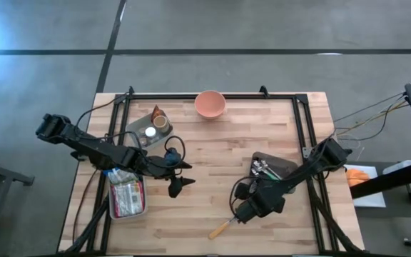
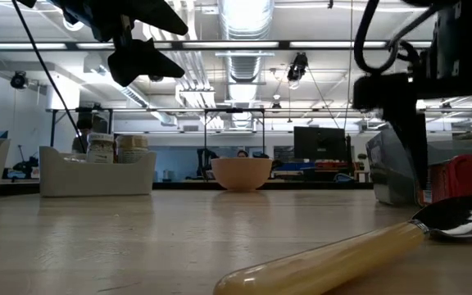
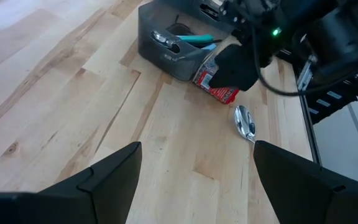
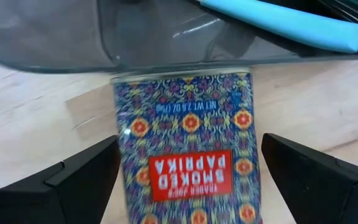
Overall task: Pick & Place Food Item
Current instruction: Put the red seasoning can into the top gray bin
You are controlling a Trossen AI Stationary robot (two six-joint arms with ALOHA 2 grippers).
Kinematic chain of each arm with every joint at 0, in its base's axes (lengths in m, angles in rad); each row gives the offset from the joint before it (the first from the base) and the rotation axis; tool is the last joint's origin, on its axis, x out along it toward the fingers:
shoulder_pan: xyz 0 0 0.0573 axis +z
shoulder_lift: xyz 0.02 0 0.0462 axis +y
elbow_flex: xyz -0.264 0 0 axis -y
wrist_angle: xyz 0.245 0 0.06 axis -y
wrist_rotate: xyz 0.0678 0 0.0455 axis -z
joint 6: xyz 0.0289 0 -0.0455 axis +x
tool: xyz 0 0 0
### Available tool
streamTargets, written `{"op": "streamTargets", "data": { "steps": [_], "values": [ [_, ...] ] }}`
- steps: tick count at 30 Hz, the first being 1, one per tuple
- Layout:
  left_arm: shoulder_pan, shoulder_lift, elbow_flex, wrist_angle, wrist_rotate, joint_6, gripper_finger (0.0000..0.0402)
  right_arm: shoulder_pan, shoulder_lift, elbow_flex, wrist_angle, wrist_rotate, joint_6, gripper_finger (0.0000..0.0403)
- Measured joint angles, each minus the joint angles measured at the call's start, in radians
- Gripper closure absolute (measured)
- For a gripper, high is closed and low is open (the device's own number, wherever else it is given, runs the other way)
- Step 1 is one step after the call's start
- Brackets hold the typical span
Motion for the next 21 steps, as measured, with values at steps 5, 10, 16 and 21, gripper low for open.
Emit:
{"op": "streamTargets", "data": {
  "steps": [5, 10, 16, 21],
  "values": [
    [0.000, 0.000, 0.000, 0.000, 0.000, 0.000, 0.0089, 0.001, 0.043, 0.000, 0.008, -0.006, -0.004, 0.0023],
    [0.000, 0.000, 0.000, 0.000, 0.000, 0.000, 0.0089, 0.008, 0.052, 0.000, 0.015, -0.004, -0.206, 0.0023],
    [0.000, 0.000, 0.000, 0.000, 0.000, 0.000, 0.0089, 0.008, 0.030, 0.016, 0.019, 0.131, -0.259, 0.0023],
    [0.000, 0.000, 0.000, 0.000, 0.000, 0.000, 0.0089, 0.006, -0.002, 0.030, 0.024, 0.161, -0.350, 0.0023]
  ]
}}
